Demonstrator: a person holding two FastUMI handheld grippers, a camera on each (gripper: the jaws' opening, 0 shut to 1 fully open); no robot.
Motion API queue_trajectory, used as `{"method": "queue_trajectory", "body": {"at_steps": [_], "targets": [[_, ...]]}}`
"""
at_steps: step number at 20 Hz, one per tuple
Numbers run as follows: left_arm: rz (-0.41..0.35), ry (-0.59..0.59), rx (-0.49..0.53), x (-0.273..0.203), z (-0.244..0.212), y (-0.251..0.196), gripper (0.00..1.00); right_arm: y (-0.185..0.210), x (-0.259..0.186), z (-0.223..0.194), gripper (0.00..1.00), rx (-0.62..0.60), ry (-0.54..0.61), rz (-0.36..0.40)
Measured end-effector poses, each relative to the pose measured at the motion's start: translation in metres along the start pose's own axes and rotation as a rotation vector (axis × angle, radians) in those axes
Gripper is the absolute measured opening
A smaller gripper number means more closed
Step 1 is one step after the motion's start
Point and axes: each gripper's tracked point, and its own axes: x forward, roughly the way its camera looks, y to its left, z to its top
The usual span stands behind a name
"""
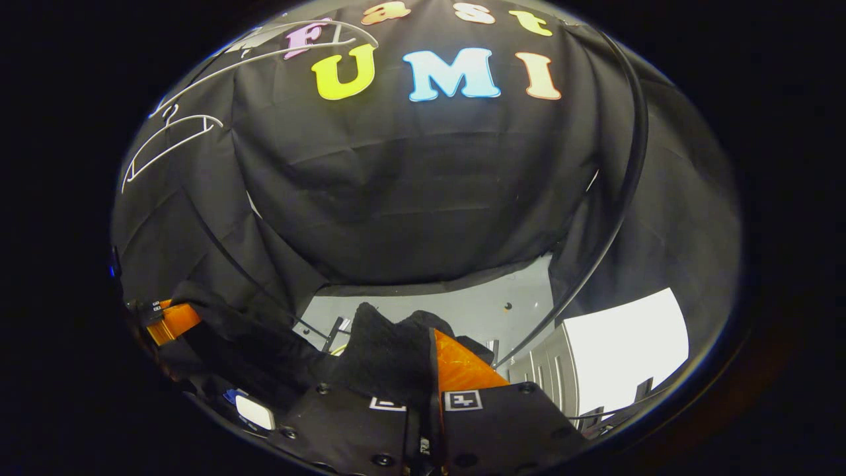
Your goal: Grasp the clothes on the hanger with both hands and then place them into the laundry hamper below.
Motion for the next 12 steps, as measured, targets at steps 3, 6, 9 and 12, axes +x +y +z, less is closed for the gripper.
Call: {"method": "queue_trajectory", "body": {"at_steps": [3, 6, 9, 12], "targets": [[0.001, 0.02, -0.018, 0.0, -0.002, 0.001, 0.07, 0.009, 0.005, -0.004, 0.1, -0.012, 0.03, 0.008], [0.017, 0.042, -0.021, 0.003, -0.006, 0.003, 0.08, 0.013, 0.008, -0.011, 0.12, -0.025, 0.06, 0.009], [0.026, 0.076, -0.036, 0.004, -0.016, 0.003, 0.05, 0.015, 0.01, -0.014, 0.18, -0.023, 0.095, 0.017], [0.037, 0.141, -0.037, 0.008, -0.031, 0.004, 0.12, 0.02, 0.008, -0.021, 0.26, -0.009, 0.114, 0.038]]}}
